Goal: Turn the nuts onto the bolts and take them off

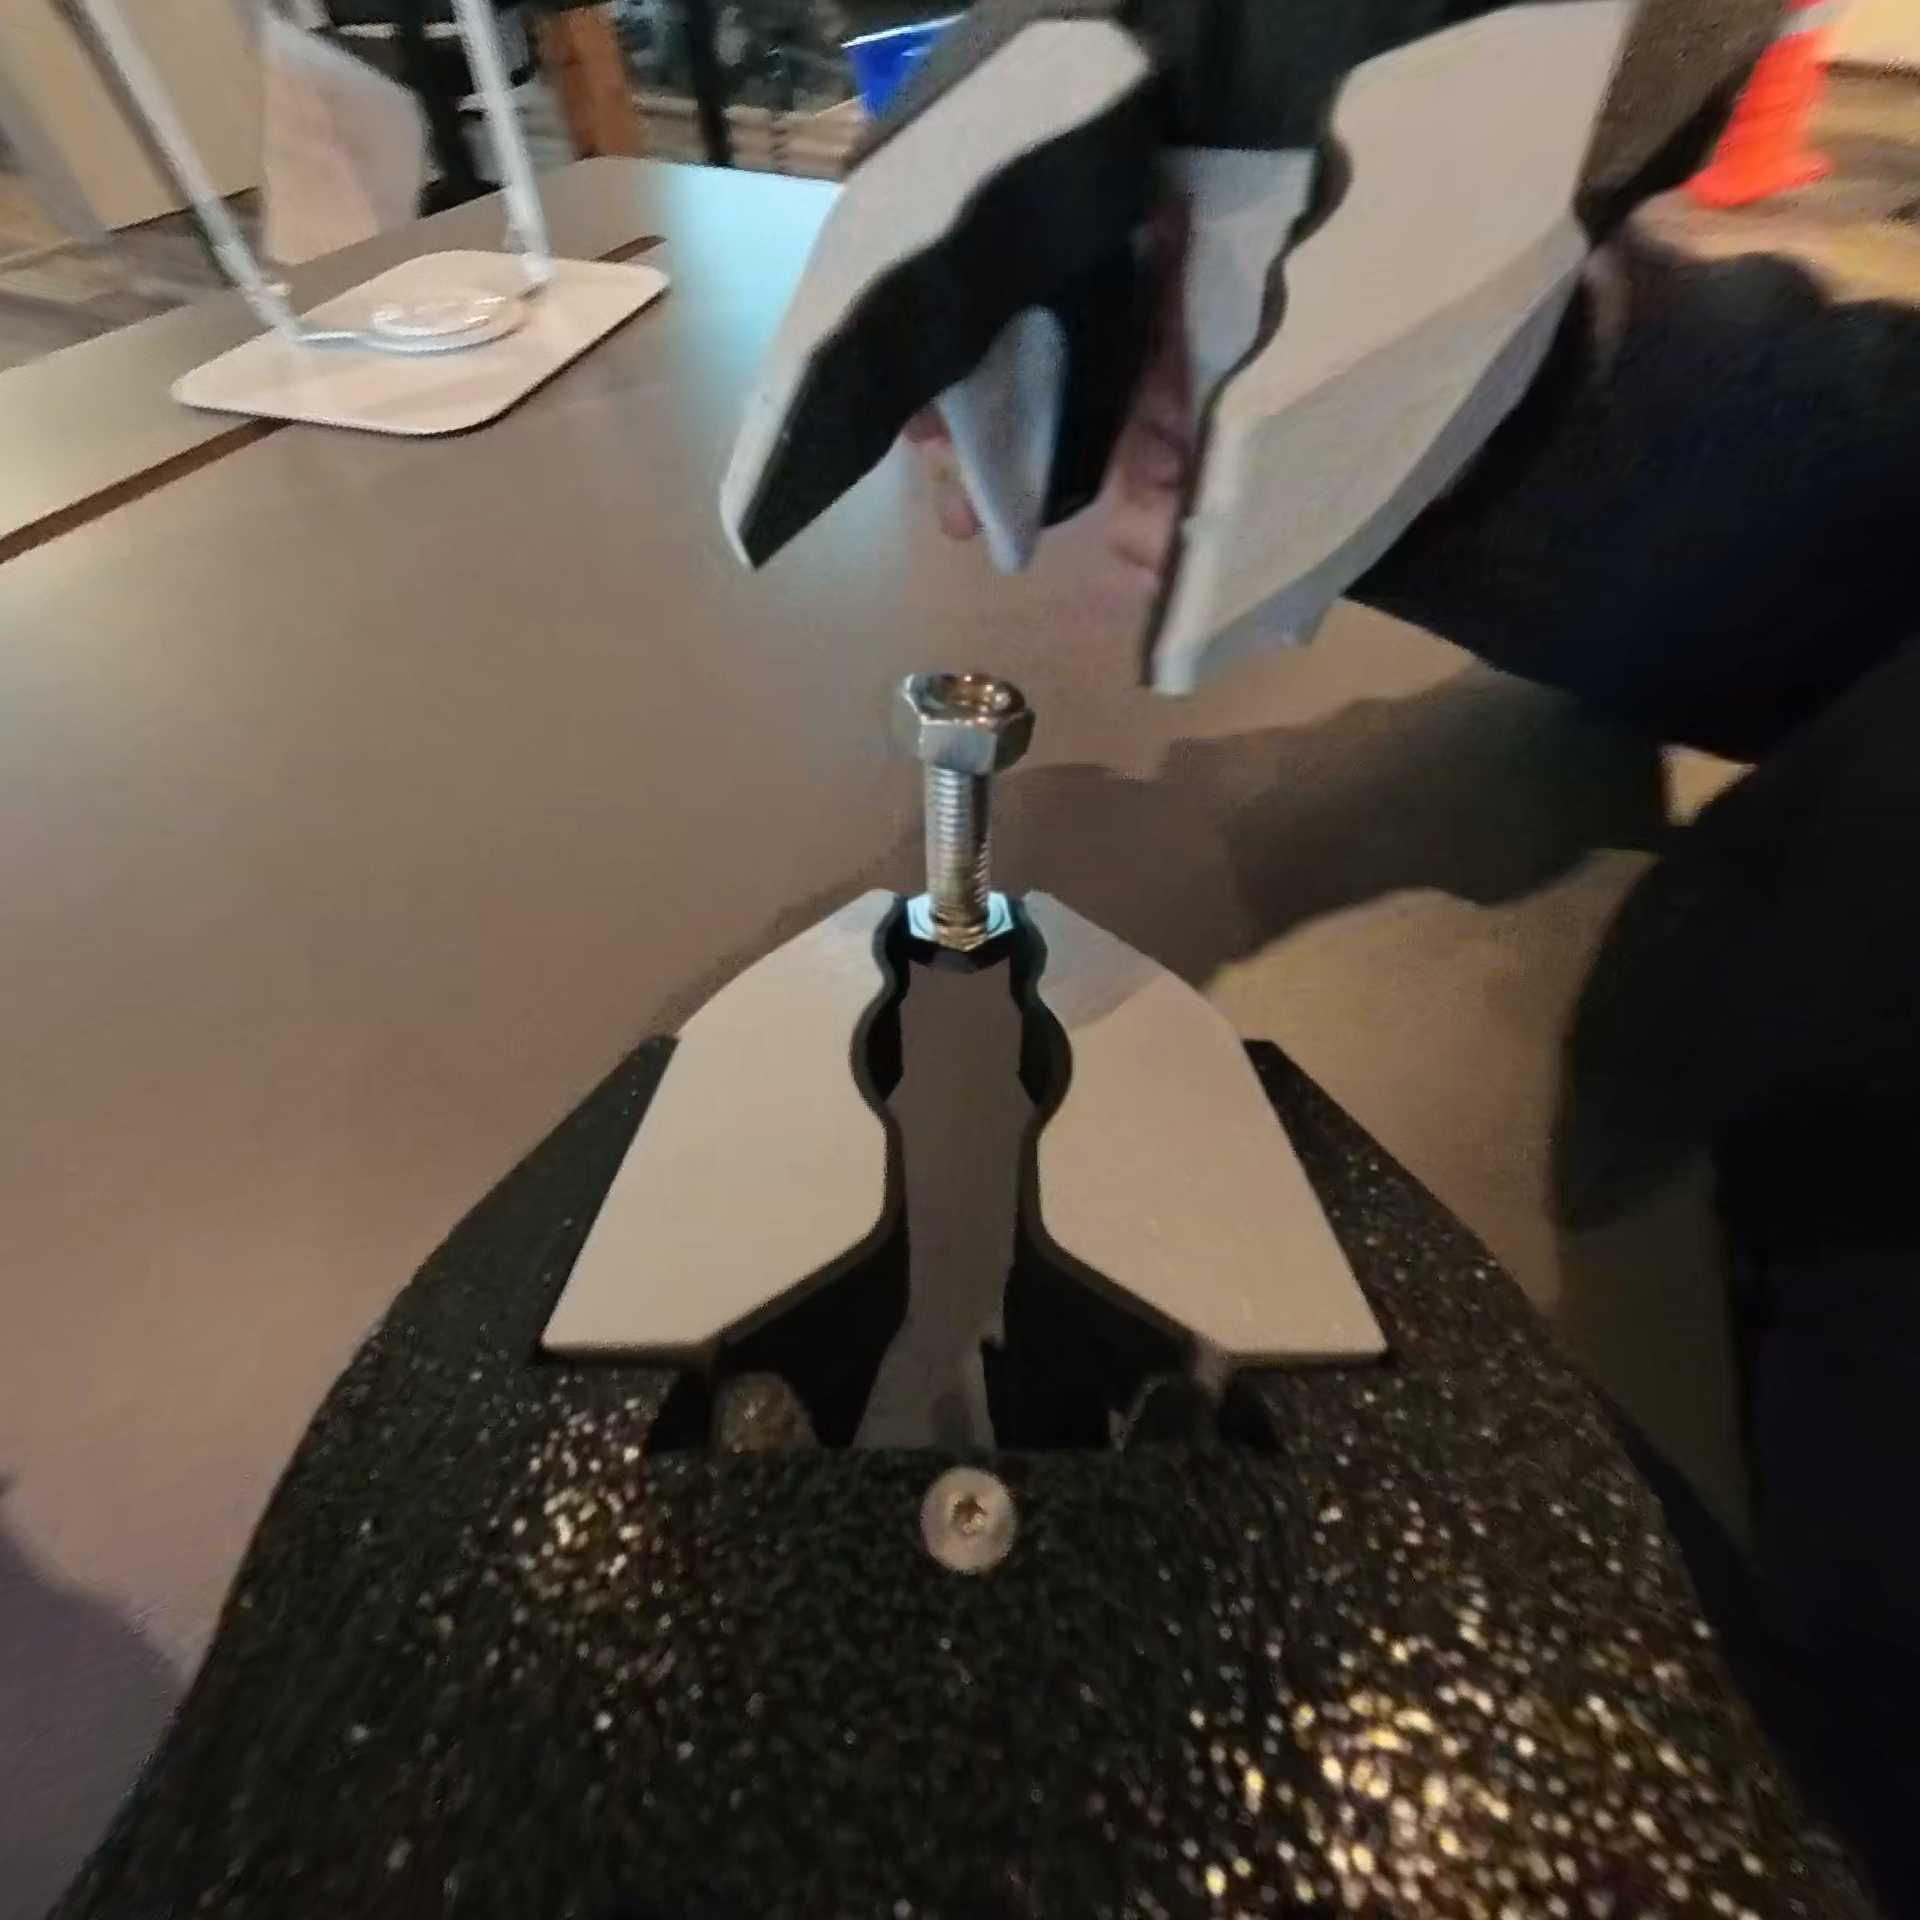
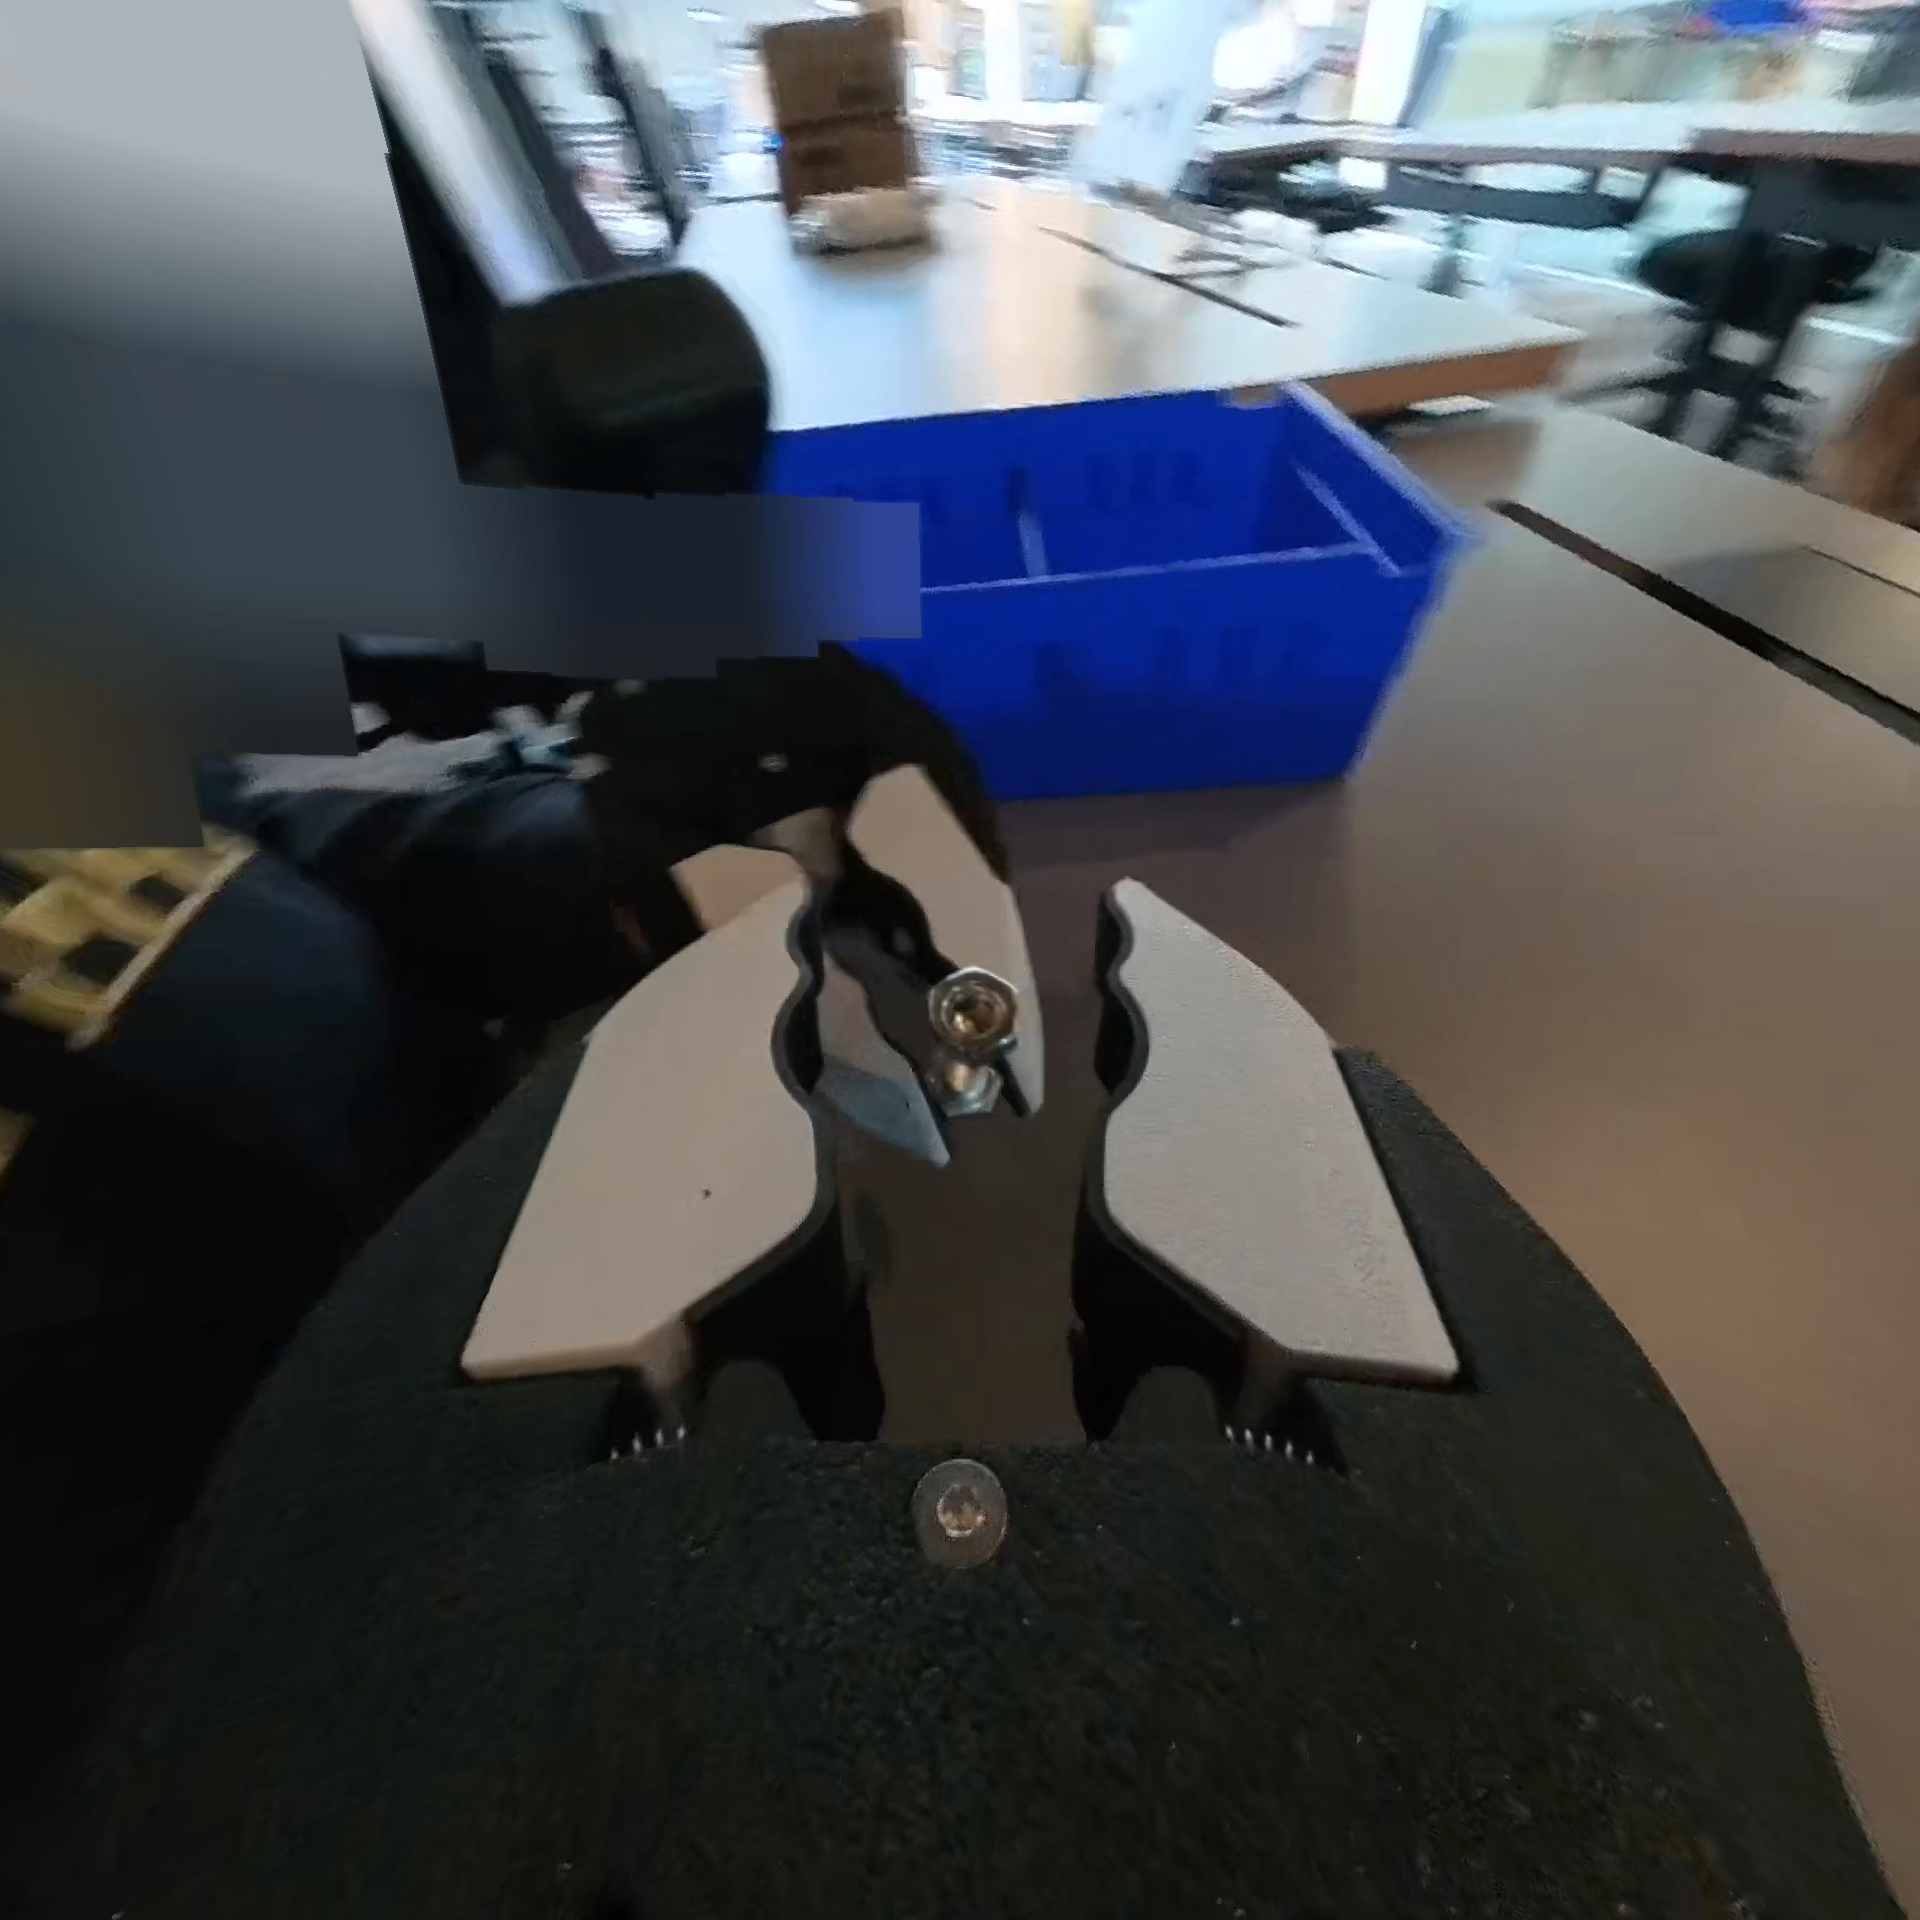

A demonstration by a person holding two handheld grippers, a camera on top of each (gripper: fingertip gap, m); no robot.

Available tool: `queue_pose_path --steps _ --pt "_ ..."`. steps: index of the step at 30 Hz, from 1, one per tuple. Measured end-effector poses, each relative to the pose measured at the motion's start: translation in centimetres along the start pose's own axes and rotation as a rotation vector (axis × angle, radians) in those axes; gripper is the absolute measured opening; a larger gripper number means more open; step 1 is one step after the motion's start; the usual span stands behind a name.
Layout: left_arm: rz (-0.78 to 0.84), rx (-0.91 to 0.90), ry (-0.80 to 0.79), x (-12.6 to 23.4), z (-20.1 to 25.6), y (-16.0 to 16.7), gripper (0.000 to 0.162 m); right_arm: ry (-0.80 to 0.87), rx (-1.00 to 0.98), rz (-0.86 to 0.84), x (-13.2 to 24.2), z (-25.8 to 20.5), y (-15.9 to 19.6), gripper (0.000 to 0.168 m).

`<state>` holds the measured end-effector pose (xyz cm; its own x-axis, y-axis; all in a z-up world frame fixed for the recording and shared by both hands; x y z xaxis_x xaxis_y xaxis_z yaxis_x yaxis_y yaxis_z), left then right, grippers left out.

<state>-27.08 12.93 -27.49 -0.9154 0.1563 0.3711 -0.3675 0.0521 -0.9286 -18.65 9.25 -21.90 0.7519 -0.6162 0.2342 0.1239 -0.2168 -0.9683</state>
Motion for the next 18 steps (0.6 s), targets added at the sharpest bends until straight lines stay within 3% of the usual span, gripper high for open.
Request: queue_pose_path --steps 5,9,18 --pt "0.096 0.007 0.38 0.1 2.9 -0.6 0.018 -0.446 0.053 -0.004 1.2 -1.2 0.3 0.049" --pt "0.117 -0.004 0.502 0.3 4.1 -0.8 0.018 -0.668 0.004 -0.028 1.1 -1.9 0.4 0.036" --pt "0.14 0.004 0.563 0.5 4.5 -1.0 0.018 -0.772 0.022 -0.052 0.7 -3.1 0.9 0.02"
Point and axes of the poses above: each gripper's, where its closed fingertips meet, x back along the fingers, y out of its underside, z = x × y across the jaws, the point moved 6 cm from there along x, back along the fingers, and after that the axes turned 1 degree about -y, right-handed, at the moved point
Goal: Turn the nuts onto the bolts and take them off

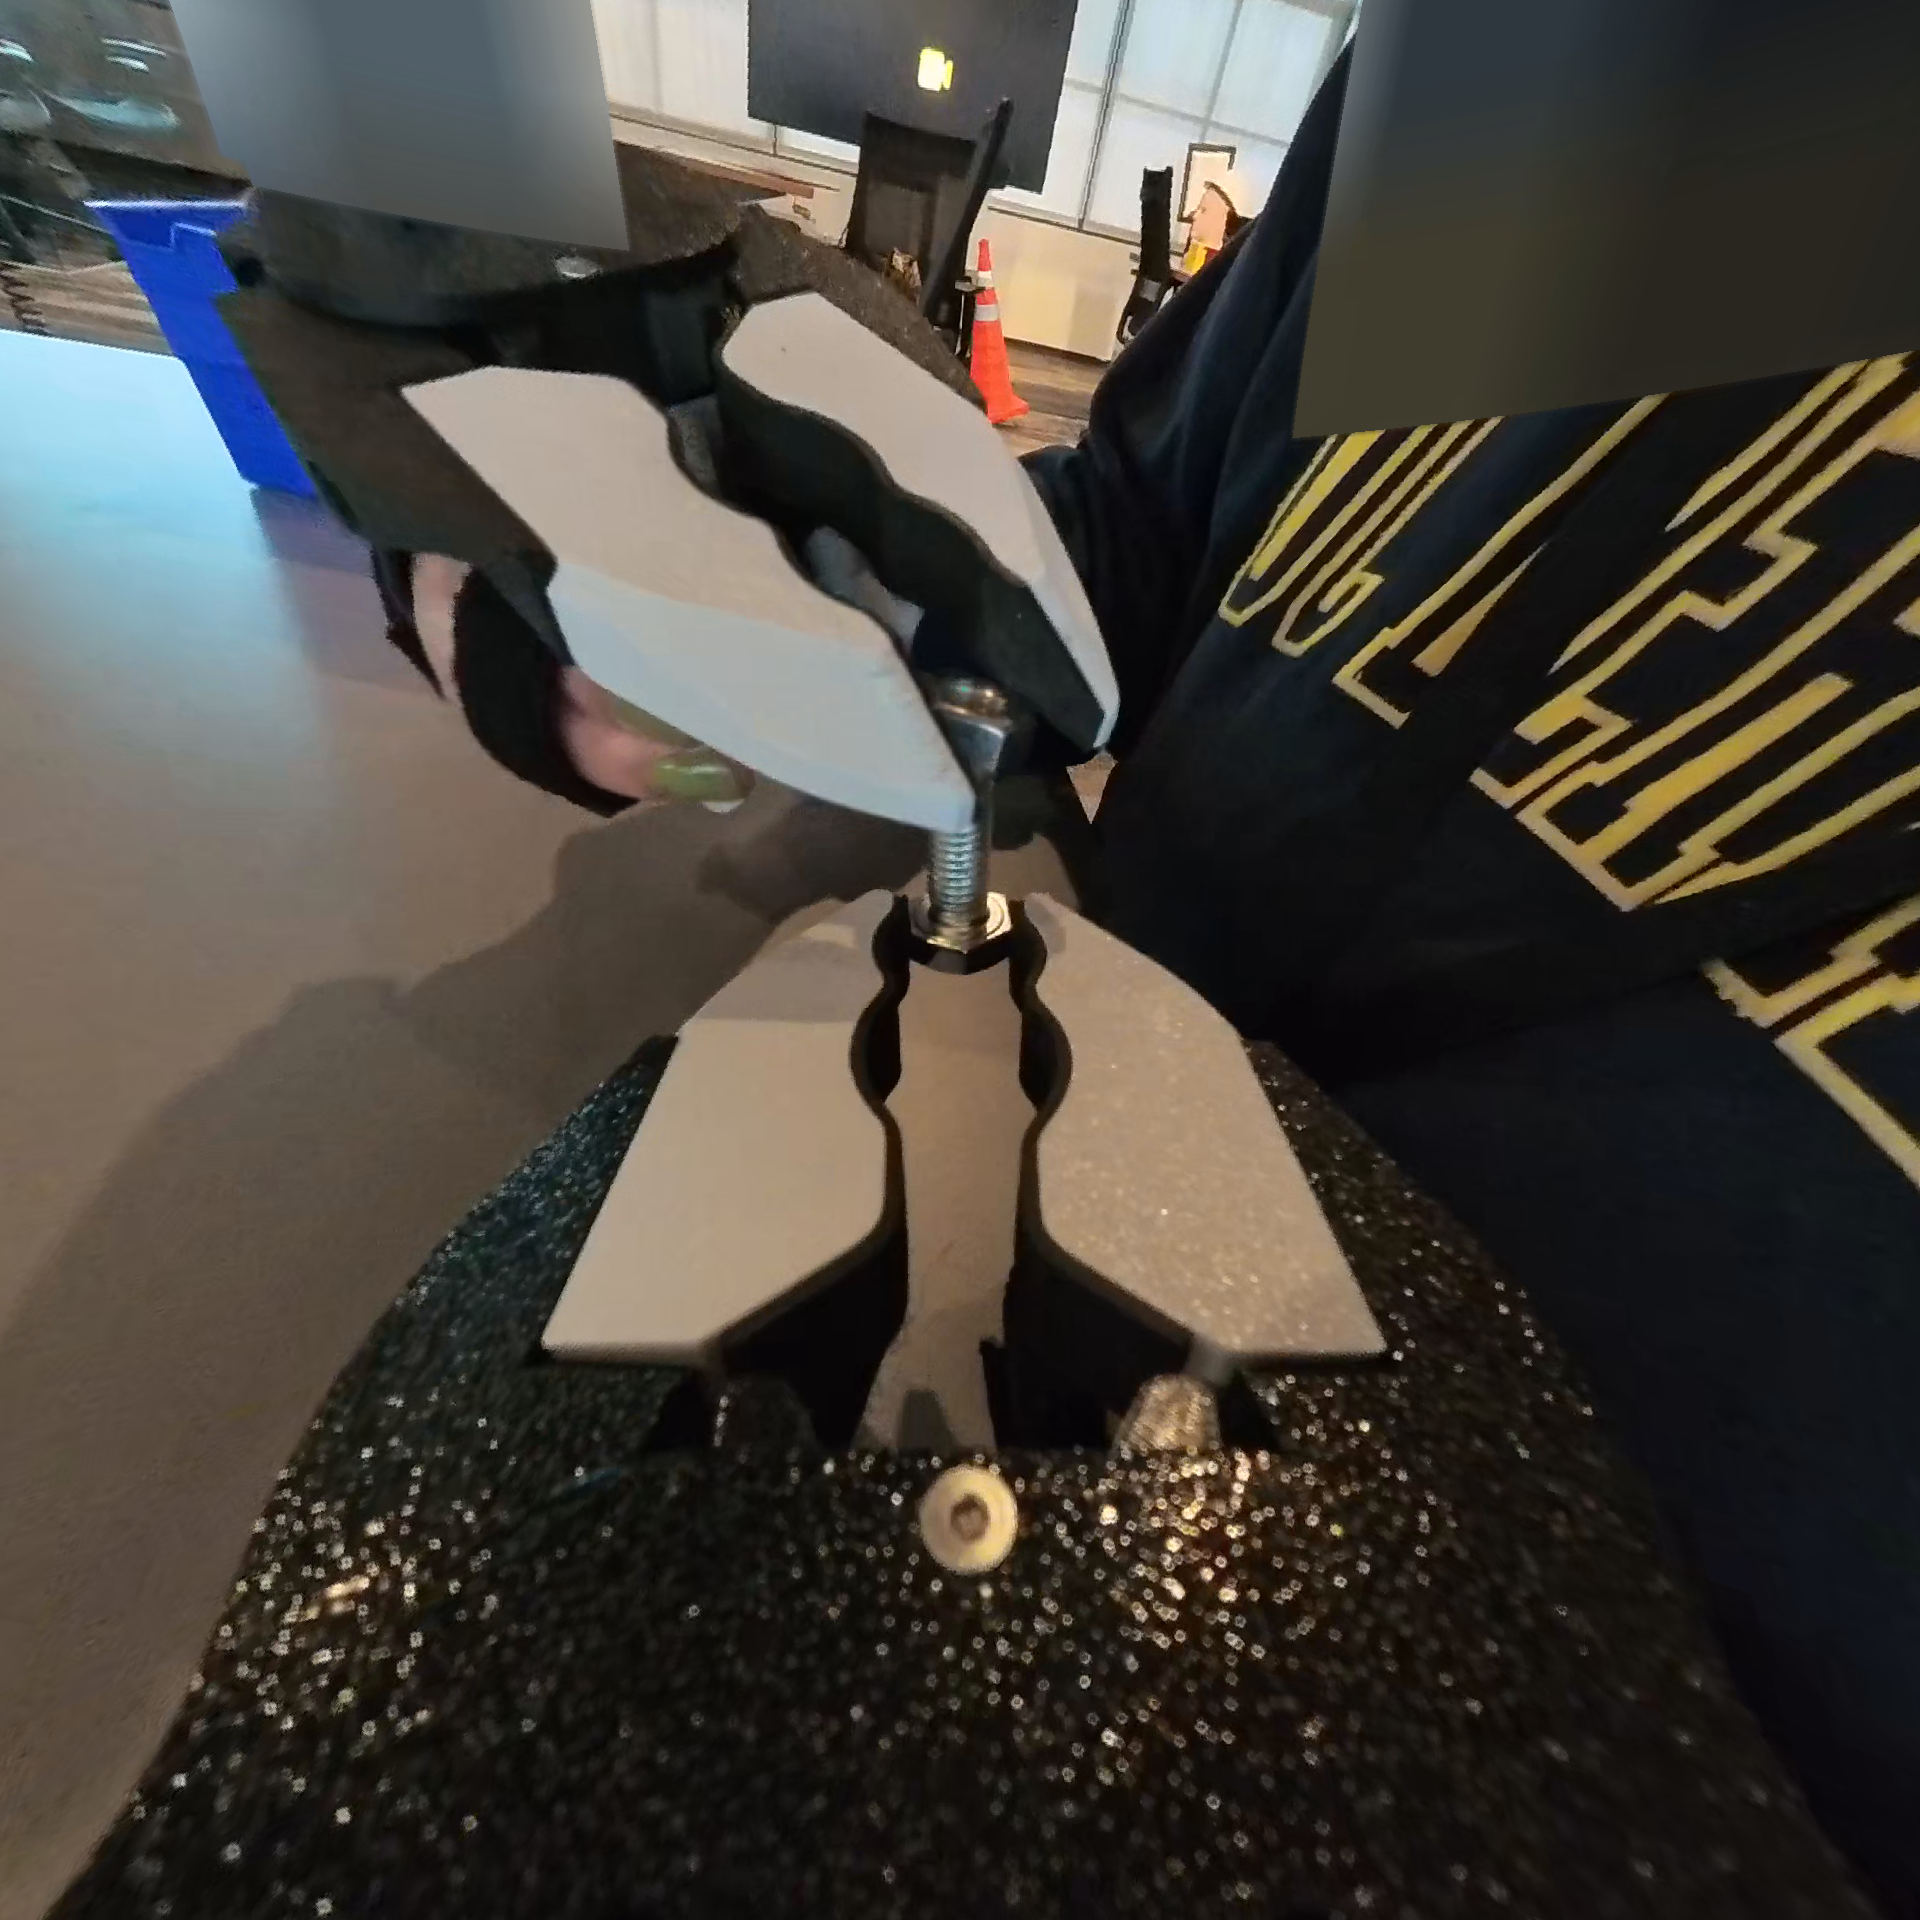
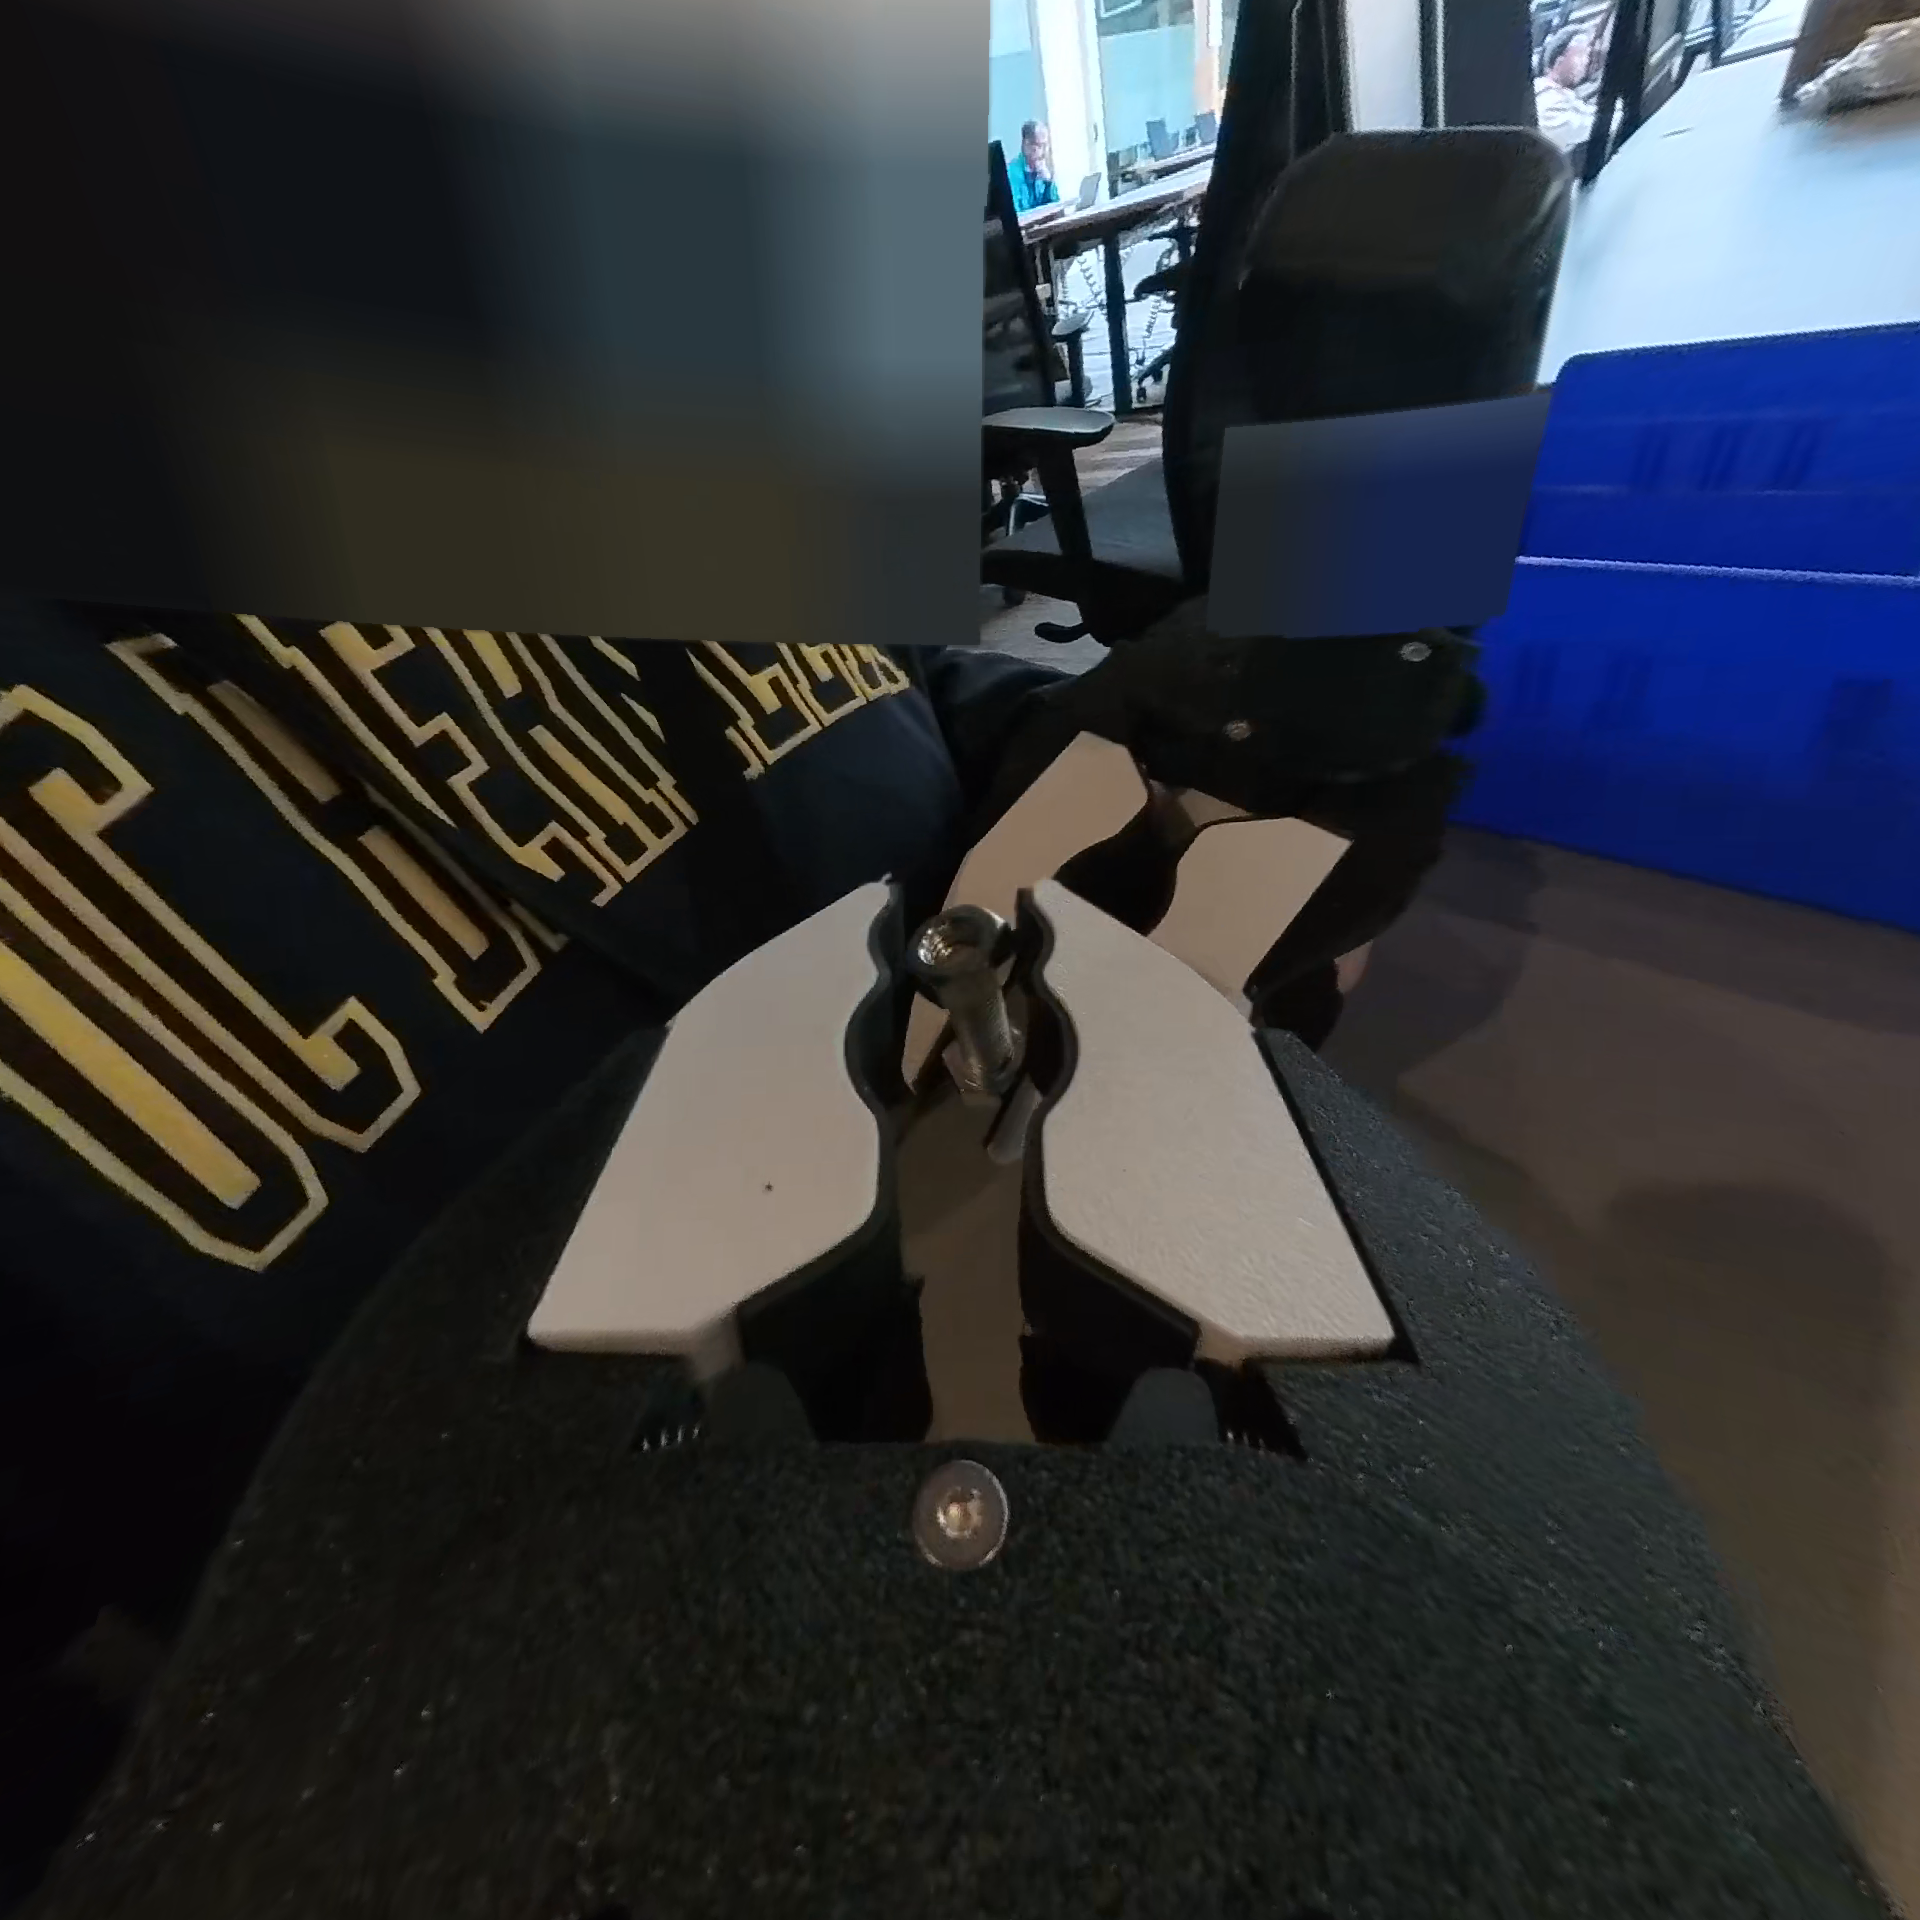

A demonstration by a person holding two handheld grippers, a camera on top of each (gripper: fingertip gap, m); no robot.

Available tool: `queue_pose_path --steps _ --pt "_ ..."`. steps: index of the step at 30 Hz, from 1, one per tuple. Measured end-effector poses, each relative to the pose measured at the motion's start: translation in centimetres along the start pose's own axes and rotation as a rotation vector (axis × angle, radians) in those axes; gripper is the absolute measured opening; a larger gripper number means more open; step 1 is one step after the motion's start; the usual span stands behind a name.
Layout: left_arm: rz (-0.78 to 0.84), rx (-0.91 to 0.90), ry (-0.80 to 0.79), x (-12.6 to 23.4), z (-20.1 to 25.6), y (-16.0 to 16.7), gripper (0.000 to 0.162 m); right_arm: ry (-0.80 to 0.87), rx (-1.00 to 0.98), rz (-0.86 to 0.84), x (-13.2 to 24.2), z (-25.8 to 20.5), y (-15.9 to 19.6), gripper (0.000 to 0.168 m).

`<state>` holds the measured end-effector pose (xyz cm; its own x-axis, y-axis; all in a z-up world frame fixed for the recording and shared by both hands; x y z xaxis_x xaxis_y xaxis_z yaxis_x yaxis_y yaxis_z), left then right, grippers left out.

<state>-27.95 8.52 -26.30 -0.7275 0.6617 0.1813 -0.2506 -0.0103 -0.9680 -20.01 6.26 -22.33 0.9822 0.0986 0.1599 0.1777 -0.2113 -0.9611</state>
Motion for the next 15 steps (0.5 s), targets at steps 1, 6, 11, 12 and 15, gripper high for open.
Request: queue_pose_path --steps 1,6,11,12,15 --pt "0.006 -0.002 -0.003 0.1 0.0 -0.1 0.018 0.007 0.002 0.005 0.0 0.0 -0.1 0.02" --pt "0.044 -0.042 -0.106 0.8 -0.5 -0.5 0.018 0.114 -0.033 0.09 0.2 0.6 -0.5 0.019" --pt "0.013 -0.148 -0.291 1.2 -1.2 -0.7 0.018 0.29 -0.18 0.142 0.0 1.4 -0.8 0.012" --pt "0.018 -0.16 -0.32 1.2 -1.3 -0.8 0.018 0.326 -0.196 0.155 0.0 1.4 -1.0 0.012" --pt "0.026 -0.17 -0.393 1.6 -1.7 -1.0 0.018 0.449 -0.219 0.2 0.3 1.5 -1.3 0.011"
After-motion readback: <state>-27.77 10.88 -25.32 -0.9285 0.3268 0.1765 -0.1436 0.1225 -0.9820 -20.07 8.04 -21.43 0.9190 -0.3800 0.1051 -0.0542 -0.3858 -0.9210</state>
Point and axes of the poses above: each gripper's, where its closed fingertips meet, x back along the fingers, y out of its underside, z = x × y across the jaws, the point moved 6 cm from there along x, back along the fingers, and after that the axes turned 1 degree about -y, right-handed, at the moved point
